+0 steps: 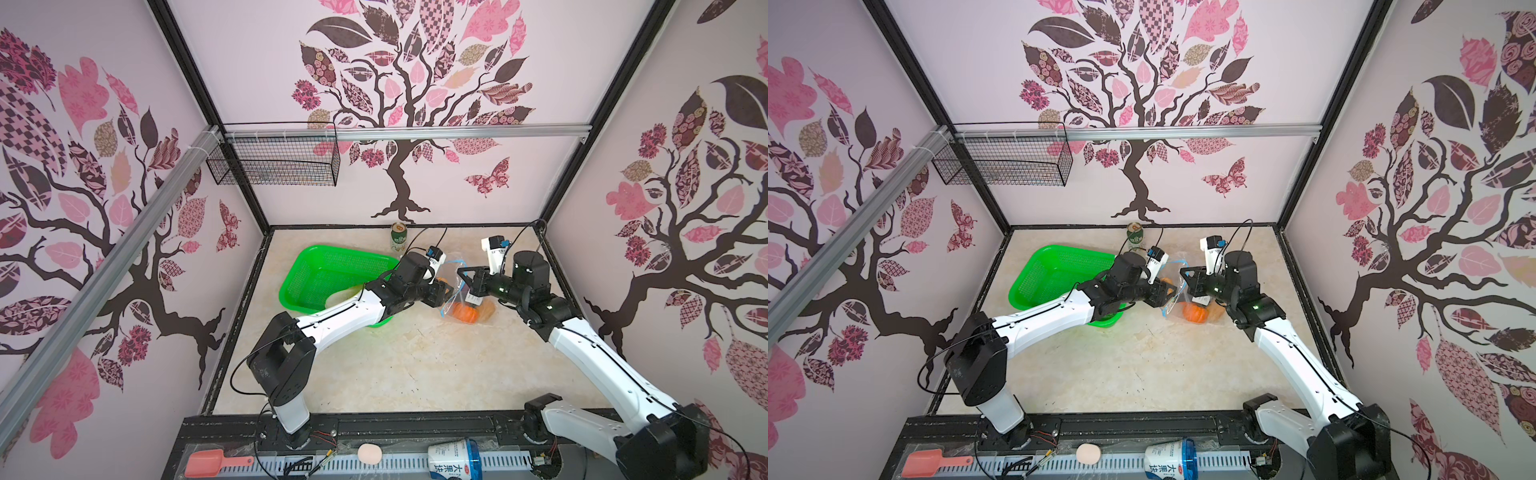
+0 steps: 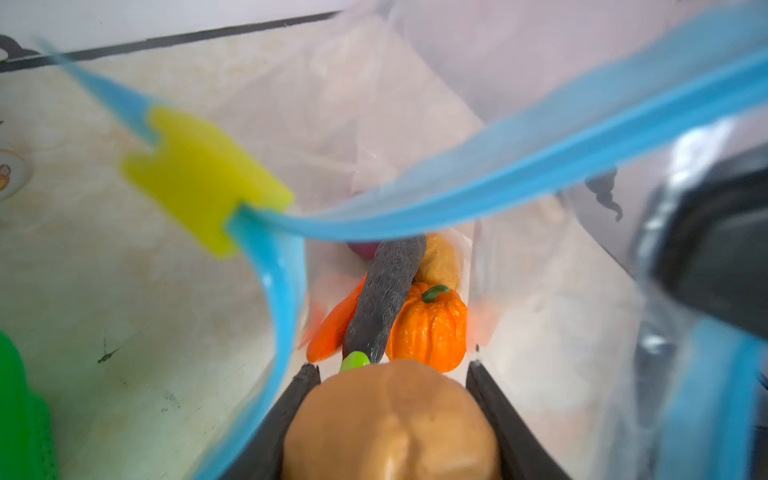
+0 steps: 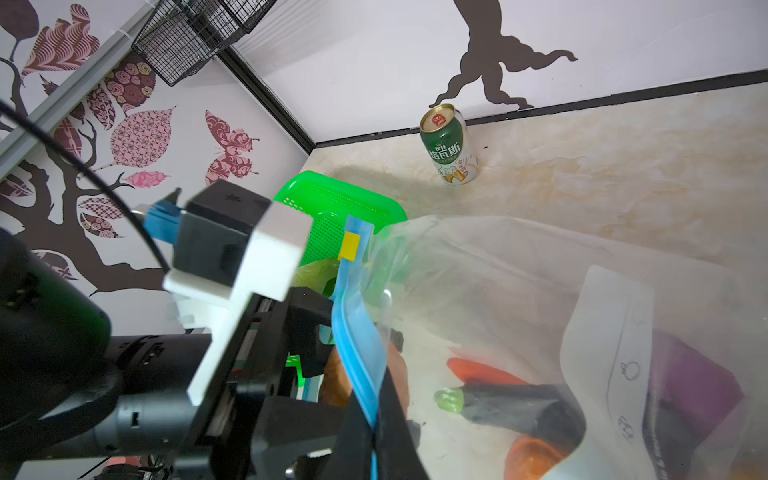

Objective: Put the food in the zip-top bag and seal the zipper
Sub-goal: 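Lift the potato and carry it over the open bag with the left gripper, then release the potato into the bag and draw the left gripper back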

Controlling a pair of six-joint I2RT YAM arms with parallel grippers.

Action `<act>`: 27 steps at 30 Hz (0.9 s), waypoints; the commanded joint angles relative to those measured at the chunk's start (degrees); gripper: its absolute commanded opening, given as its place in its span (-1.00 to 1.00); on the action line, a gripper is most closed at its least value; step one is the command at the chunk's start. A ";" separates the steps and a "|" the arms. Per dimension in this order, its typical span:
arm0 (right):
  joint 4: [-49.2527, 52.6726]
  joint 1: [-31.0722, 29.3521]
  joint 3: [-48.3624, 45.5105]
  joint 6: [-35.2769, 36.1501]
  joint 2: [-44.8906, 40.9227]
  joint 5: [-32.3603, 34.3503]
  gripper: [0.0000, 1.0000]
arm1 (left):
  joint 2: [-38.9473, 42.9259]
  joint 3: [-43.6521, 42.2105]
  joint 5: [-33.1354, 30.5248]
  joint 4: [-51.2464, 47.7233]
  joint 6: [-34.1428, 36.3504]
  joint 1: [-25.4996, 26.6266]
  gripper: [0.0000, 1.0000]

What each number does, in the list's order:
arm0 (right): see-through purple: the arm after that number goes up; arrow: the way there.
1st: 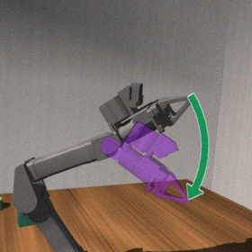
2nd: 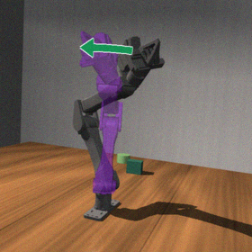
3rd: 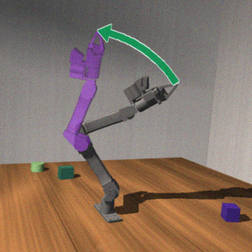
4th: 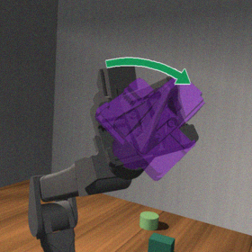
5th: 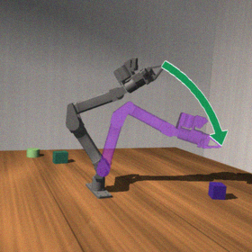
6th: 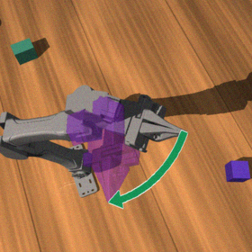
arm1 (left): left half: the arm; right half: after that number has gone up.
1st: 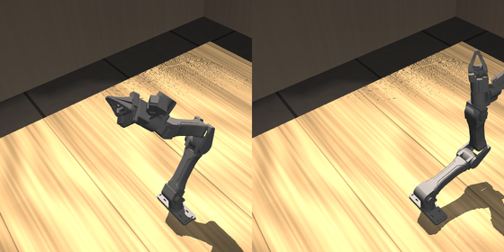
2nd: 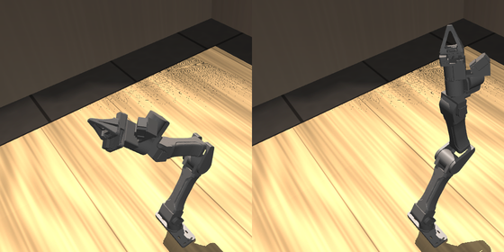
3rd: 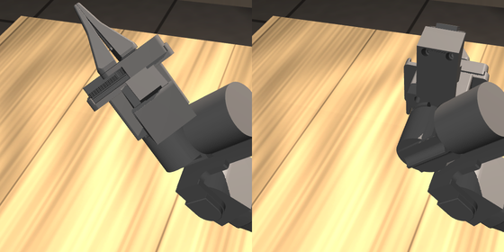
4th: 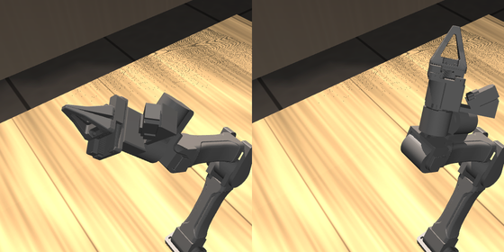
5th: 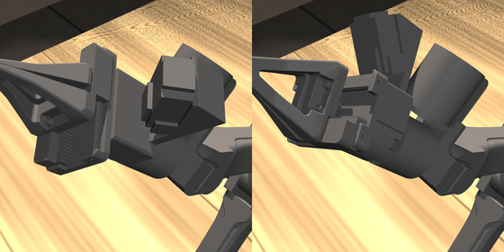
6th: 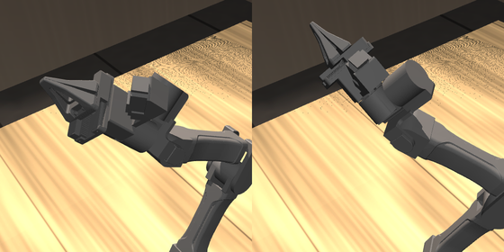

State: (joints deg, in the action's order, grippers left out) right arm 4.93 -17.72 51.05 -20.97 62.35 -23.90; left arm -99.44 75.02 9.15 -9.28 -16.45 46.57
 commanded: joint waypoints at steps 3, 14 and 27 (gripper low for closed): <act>-0.98 -0.15 0.72 -0.05 0.01 -0.86 -1.00 | -3.61 5.14 -1.16 -4.11 0.10 0.37 -0.07; -0.45 -0.12 0.90 0.22 0.58 0.33 -1.00 | -0.67 9.28 -1.57 -11.88 -1.94 0.40 0.49; 0.23 -0.13 1.36 0.14 0.32 0.70 -1.00 | 11.64 -0.19 -7.73 -10.62 -7.79 -2.74 0.54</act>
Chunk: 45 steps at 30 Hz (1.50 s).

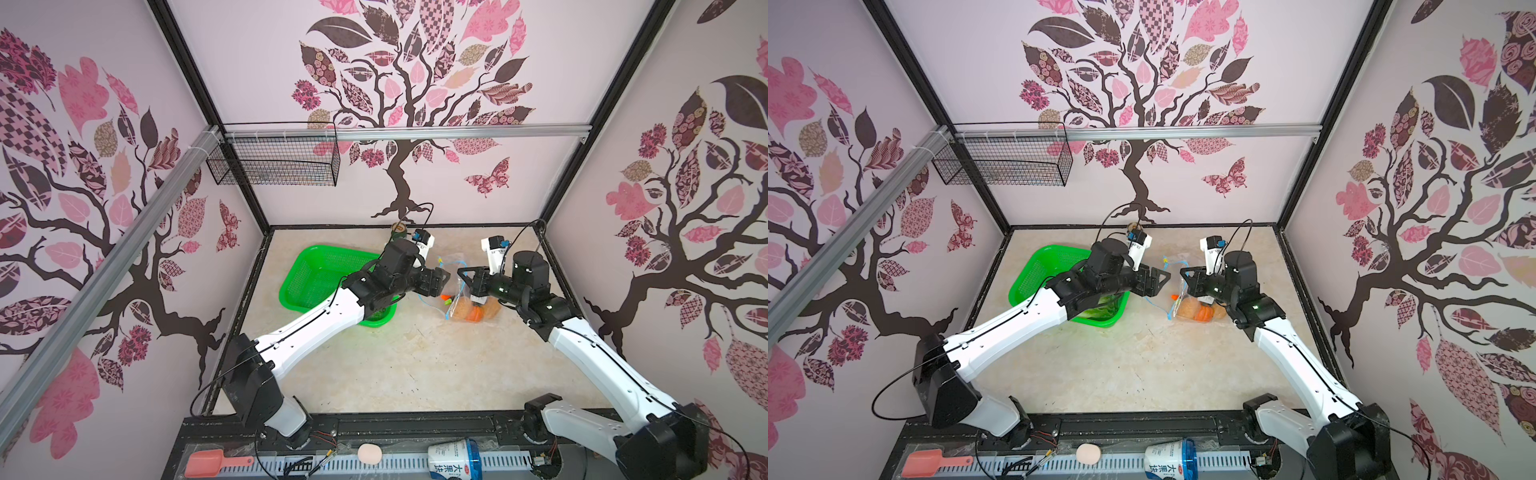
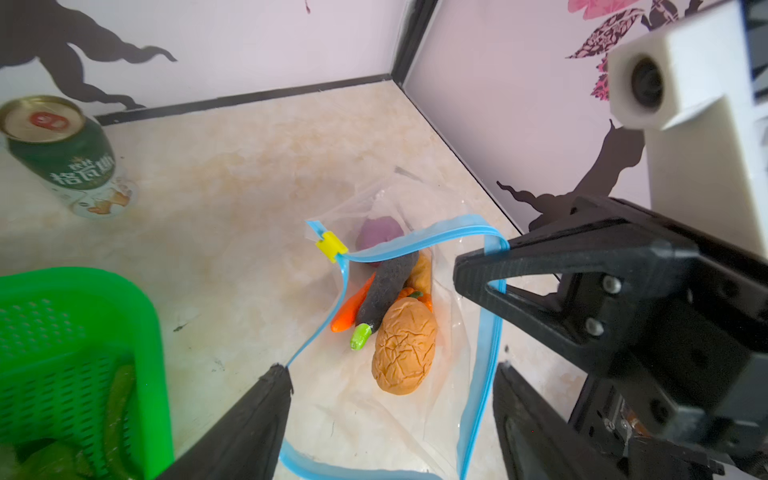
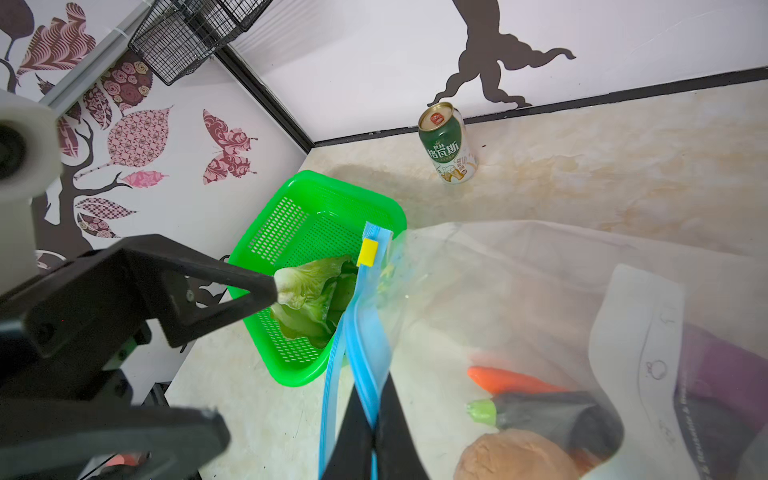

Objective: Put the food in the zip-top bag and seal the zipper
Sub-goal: 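Release the potato into the bag and draw the left gripper back, then raise the bag zipper with the right gripper while the left gripper withdraws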

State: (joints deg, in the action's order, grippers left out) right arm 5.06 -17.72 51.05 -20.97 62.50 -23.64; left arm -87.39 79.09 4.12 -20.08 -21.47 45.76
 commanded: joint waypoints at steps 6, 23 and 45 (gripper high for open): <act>0.22 -0.13 1.35 0.23 -0.01 0.44 -1.00 | -3.77 -6.50 3.57 1.82 -4.90 -4.80 0.31; 1.00 -0.13 2.39 0.32 0.16 1.36 -1.00 | -8.53 -1.97 7.69 -0.87 -3.48 -4.88 -1.00; 7.65 -0.13 10.94 0.91 -5.40 17.51 -1.00 | -4.66 20.18 8.04 -4.76 2.01 0.18 -1.00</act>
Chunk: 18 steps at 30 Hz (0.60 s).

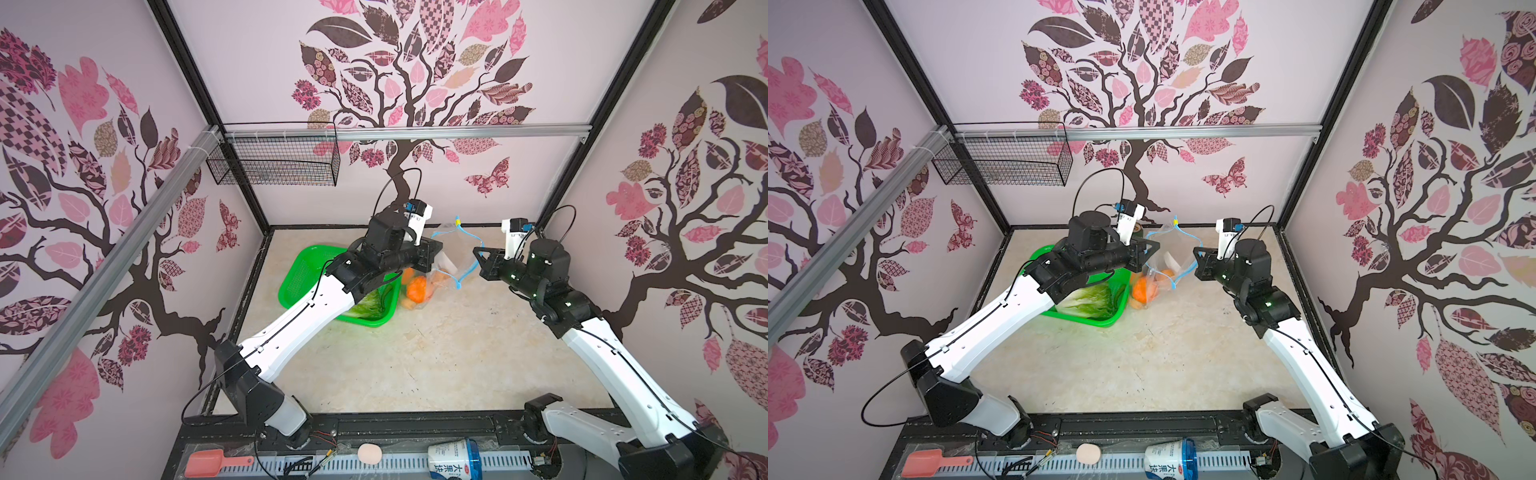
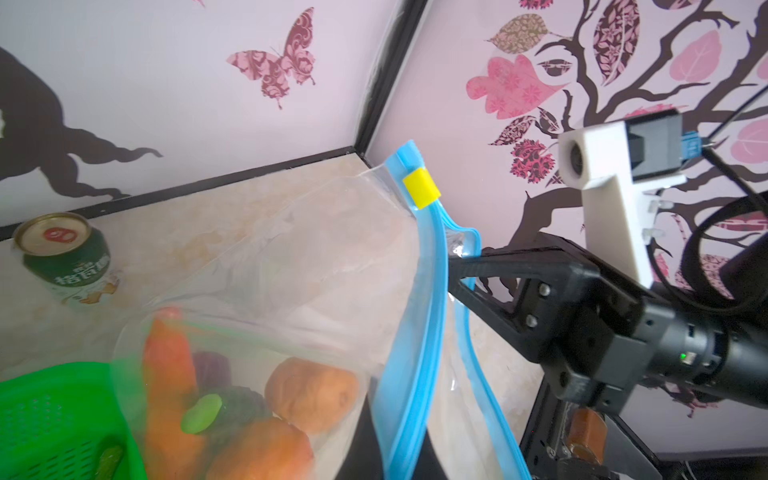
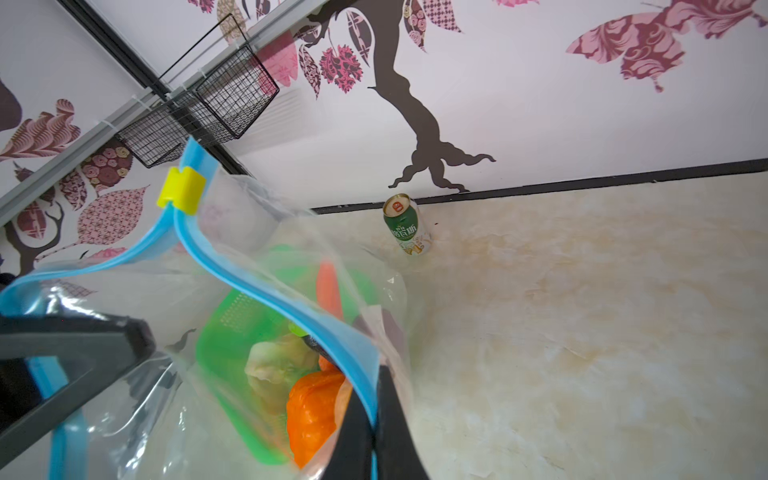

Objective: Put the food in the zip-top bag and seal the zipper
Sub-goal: 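Raise the bag zipper with the right gripper while the left gripper withdraws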

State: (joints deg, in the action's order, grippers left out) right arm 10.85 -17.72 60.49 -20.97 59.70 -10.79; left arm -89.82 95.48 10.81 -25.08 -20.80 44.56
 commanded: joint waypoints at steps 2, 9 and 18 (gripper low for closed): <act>2.26 -0.17 1.36 1.56 -4.04 7.24 -1.00 | -3.08 3.74 2.06 1.17 0.65 2.05 -1.00; 1.92 -0.13 0.45 3.28 -7.29 10.56 -1.00 | -3.88 -1.56 5.16 6.64 -3.78 2.38 -1.00; -0.17 -0.13 -3.46 2.62 -4.21 4.23 -1.00 | -6.74 -12.83 6.52 9.96 -8.20 0.90 -0.98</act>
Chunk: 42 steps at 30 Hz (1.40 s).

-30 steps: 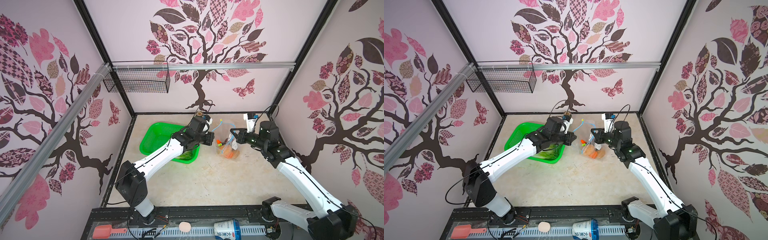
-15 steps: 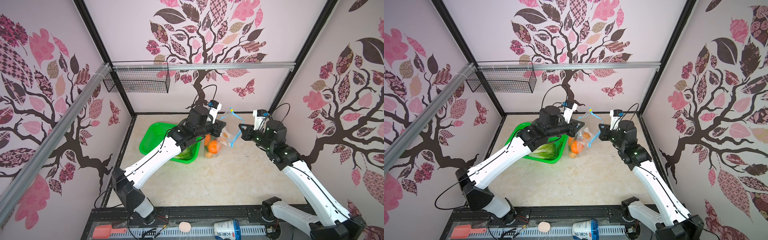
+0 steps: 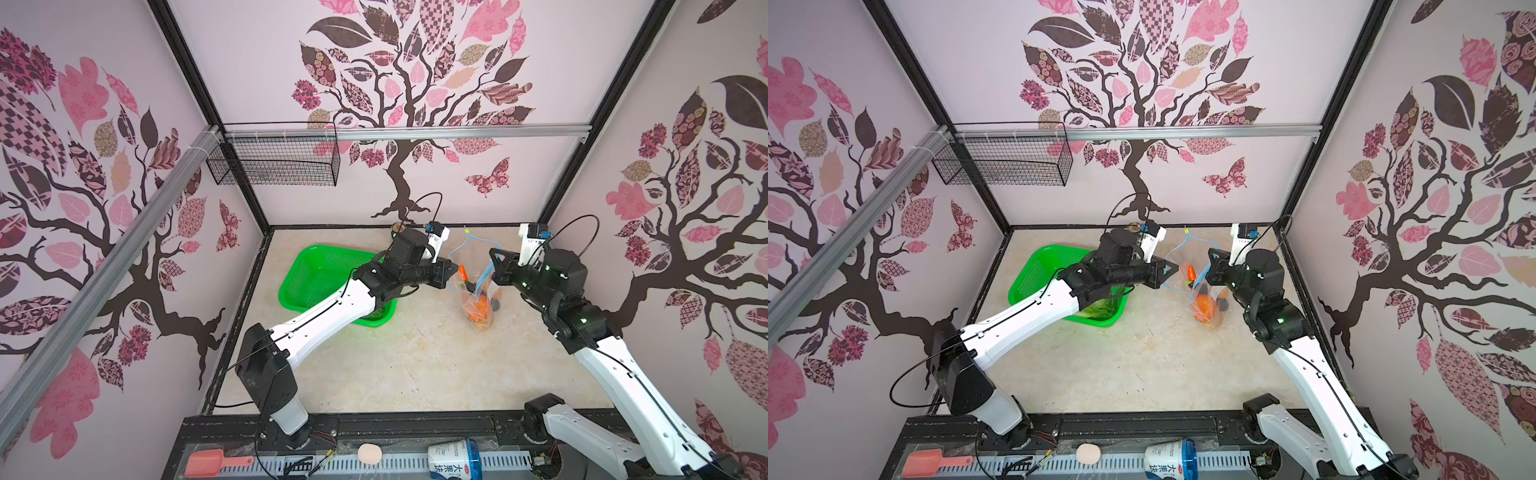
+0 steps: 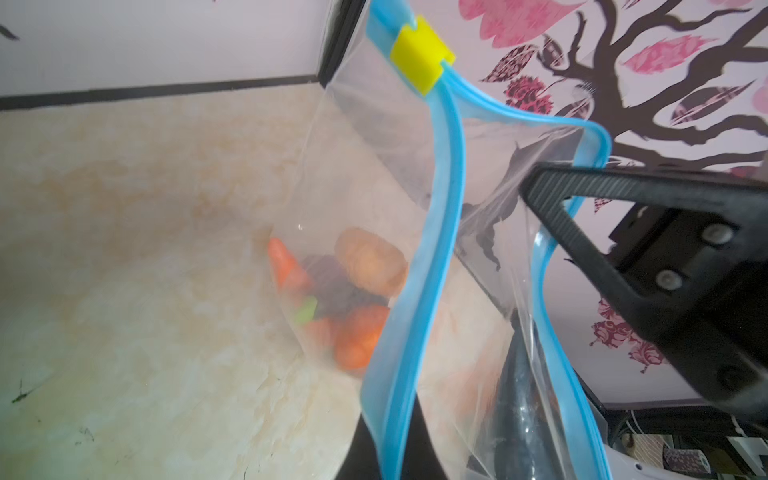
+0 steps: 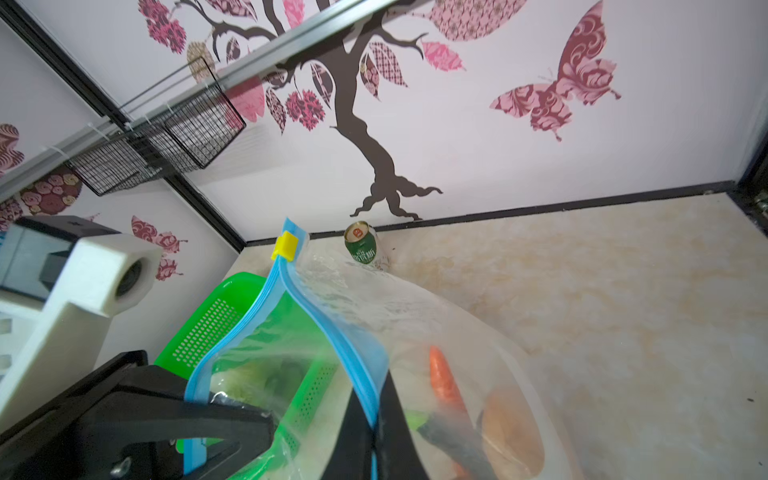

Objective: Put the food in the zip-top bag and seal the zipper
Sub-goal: 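Raise the bag zipper with the right gripper while the left gripper withdraws, then move the left gripper into the basket toward the lettuce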

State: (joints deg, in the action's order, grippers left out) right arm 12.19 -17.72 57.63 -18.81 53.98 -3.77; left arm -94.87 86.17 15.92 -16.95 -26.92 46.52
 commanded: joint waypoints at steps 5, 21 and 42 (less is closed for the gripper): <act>-3.27 -0.15 -3.61 -0.09 2.79 -3.08 -1.00 | -2.18 -6.91 5.63 -0.09 -4.07 -4.21 -0.23; -5.33 -0.04 -5.51 -0.36 1.66 -3.79 -1.00 | 19.44 -15.14 -16.70 -20.35 29.68 -19.19 0.87; -5.25 0.05 -6.48 -0.54 0.40 -4.23 -1.00 | 14.51 -25.61 -22.11 -19.07 48.99 -21.12 0.96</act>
State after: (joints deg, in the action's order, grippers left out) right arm 7.53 -17.72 50.89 -19.25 55.70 -7.60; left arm -79.50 62.00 -4.23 -36.73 20.08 25.56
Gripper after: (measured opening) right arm 0.048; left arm 0.981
